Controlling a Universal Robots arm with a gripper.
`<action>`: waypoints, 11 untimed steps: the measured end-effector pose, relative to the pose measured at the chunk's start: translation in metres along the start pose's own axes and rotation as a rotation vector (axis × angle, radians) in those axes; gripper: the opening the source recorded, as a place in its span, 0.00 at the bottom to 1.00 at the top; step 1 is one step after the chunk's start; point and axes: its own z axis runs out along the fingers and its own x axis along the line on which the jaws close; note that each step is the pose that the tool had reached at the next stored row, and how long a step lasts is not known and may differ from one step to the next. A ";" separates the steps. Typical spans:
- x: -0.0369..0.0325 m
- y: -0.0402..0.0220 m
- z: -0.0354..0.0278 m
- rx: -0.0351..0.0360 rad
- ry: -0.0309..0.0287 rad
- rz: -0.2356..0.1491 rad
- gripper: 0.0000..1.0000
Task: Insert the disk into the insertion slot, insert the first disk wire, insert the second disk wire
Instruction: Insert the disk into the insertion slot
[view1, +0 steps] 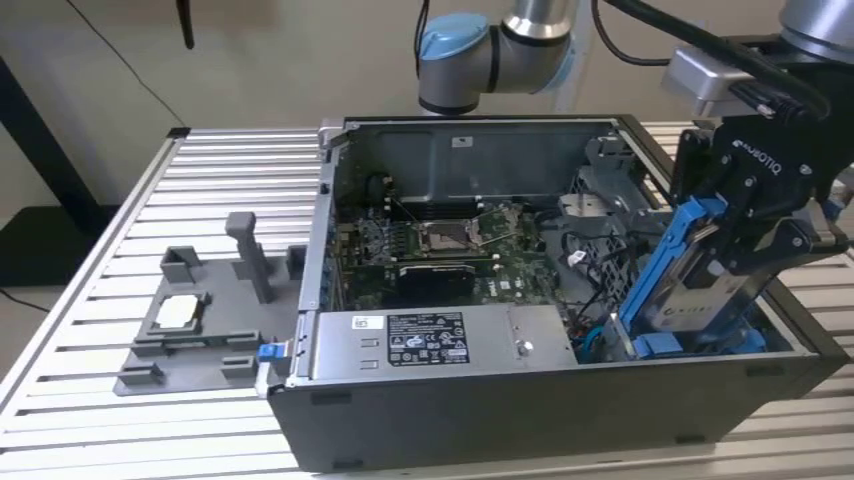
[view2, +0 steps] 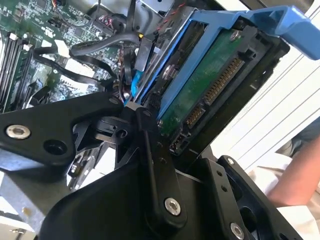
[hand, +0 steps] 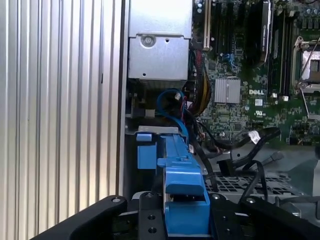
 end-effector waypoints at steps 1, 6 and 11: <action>0.0000 -0.0001 0.0018 0.0000 0.0002 0.000 0.33; -0.0001 -0.0003 0.0051 0.0004 0.0000 0.000 0.33; 0.0000 -0.0002 0.0052 0.0000 0.0001 0.000 0.41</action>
